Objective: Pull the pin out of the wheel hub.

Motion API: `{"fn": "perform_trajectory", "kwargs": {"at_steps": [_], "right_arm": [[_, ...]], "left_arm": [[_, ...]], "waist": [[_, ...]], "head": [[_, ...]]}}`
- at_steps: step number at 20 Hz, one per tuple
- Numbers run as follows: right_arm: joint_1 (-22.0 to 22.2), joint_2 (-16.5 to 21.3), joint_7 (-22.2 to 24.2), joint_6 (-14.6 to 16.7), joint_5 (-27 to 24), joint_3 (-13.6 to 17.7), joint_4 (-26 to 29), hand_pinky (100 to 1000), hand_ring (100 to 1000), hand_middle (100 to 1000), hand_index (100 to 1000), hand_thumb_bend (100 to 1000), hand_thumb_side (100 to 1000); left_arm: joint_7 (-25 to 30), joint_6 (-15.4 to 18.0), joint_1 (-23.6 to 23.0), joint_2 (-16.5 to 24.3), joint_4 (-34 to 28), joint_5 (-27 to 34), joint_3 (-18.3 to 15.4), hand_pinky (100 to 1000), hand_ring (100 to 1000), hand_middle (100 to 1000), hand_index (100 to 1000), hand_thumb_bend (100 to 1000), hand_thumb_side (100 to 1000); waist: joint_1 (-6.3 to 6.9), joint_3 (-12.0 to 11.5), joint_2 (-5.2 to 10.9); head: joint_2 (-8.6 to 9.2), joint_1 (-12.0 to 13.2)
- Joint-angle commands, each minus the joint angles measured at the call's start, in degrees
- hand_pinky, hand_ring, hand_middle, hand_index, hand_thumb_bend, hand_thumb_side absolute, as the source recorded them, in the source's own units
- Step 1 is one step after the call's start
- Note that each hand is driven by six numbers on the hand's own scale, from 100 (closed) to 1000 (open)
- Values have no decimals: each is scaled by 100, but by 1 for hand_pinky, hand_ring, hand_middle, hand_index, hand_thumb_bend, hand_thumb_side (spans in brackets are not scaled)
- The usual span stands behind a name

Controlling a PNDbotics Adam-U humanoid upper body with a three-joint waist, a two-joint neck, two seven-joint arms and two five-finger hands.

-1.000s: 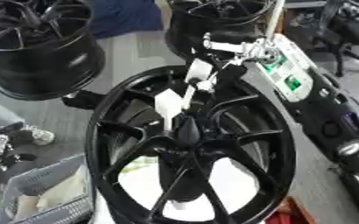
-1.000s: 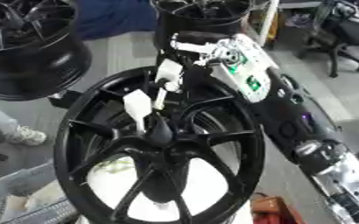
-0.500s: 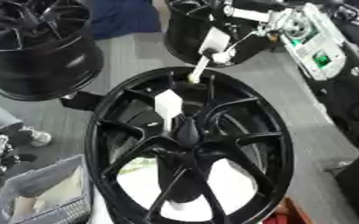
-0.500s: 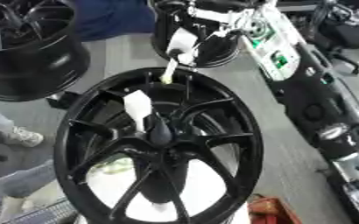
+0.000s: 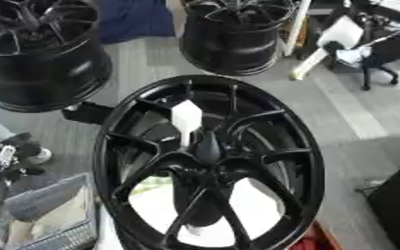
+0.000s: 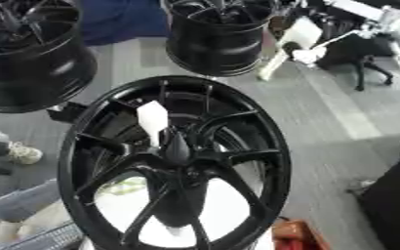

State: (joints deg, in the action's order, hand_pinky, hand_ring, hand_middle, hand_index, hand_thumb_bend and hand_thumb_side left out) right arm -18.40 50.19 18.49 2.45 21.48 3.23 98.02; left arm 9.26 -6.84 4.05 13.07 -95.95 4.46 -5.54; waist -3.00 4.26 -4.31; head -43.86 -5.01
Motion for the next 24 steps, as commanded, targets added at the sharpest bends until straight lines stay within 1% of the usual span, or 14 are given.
{"fn": "perform_trajectory", "kwargs": {"at_steps": [1, 3, 4, 5, 6, 7, 8, 10, 11, 12, 19, 22, 23, 24], "right_arm": [[508, 54, -402, -308, 465, 567, 143, 545, 443, 567, 792, 100, 234], [864, -238, -546, -487, 740, 747, -39, 574, 477, 666, 858, 100, 293], [990, -411, -613, -583, 815, 829, -197, 592, 500, 725, 886, 100, 352], [1079, -567, -681, -668, 867, 904, -376, 602, 512, 752, 899, 100, 397], [1154, -725, -770, -763, 914, 994, -581, 615, 528, 786, 911, 196, 472], [1203, -847, -868, -831, 960, 1064, -760, 615, 528, 786, 911, 196, 472], [1260, -992, -1025, -937, 998, 1178, -945, 617, 531, 805, 913, 281, 544], [1366, -1249, -1417, -1079, 1031, 1365, -1164, 613, 527, 810, 915, 287, 561], [1409, -1347, -1590, -1115, 1013, 1430, -1200, 611, 525, 811, 914, 259, 475], [1456, -1455, -1755, -1140, 982, 1494, -1200, 610, 523, 809, 912, 283, 565], [1739, -2049, -2475, -1116, 799, 1728, -637, 604, 515, 779, 897, 217, 531], [1826, -2340, -2692, -1014, 600, 1735, -178, 593, 499, 733, 869, 101, 424], [1859, -2455, -2791, -971, 480, 1729, -4, 592, 498, 729, 867, 100, 420], [1883, -2581, -2920, -917, 319, 1723, 175, 584, 487, 691, 847, 100, 390]], "left_arm": [[-38, 2, 39, 126, -80, -9, -51, 595, 816, 709, 850, 100, 733], [-35, -1, 47, 119, -77, -9, -46, 594, 816, 709, 850, 100, 733], [-33, 0, 47, 118, -76, -9, -44, 594, 816, 709, 850, 100, 732], [-32, 1, 45, 117, -76, -9, -45, 594, 817, 709, 850, 100, 732], [-36, 3, 39, 113, -76, -8, -51, 594, 817, 710, 850, 100, 731], [-42, 6, 34, 109, -76, -6, -56, 594, 817, 710, 850, 100, 731], [-53, 9, 22, 105, -77, -5, -68, 594, 818, 710, 850, 100, 730], [-75, 14, 0, 102, -79, 0, -91, 594, 817, 710, 850, 100, 730], [-84, 15, -6, 100, -80, 2, -99, 594, 817, 710, 850, 100, 714], [-93, 14, -9, 95, -79, 5, -105, 594, 817, 710, 850, 100, 731], [-69, 3, 16, 46, -68, 8, -83, 594, 818, 710, 850, 100, 735], [-83, 2, 1, 28, -68, 9, -95, 594, 818, 710, 850, 100, 735], [-86, 1, -3, 19, -69, 12, -96, 594, 818, 710, 850, 100, 735], [-87, 3, 1, 10, -72, 15, -94, 594, 818, 710, 850, 100, 734]], "waist": [[-16, 38, 36], [-12, 58, 36], [-3, 61, 37], [9, 60, 39], [26, 53, 42], [39, 44, 44], [61, 36, 44], [95, 21, 37], [104, 18, 33], [110, 23, 27], [109, 44, 13], [124, 22, 19], [131, 15, 20], [140, 7, 18]], "head": [[-26, 32], [-26, 26], [-26, 23], [-26, 19], [-26, 16], [-26, 14], [-26, 28], [-26, 45], [-26, 46], [-26, 47], [-26, 57], [-26, 68], [-26, 72], [-26, 78]]}}
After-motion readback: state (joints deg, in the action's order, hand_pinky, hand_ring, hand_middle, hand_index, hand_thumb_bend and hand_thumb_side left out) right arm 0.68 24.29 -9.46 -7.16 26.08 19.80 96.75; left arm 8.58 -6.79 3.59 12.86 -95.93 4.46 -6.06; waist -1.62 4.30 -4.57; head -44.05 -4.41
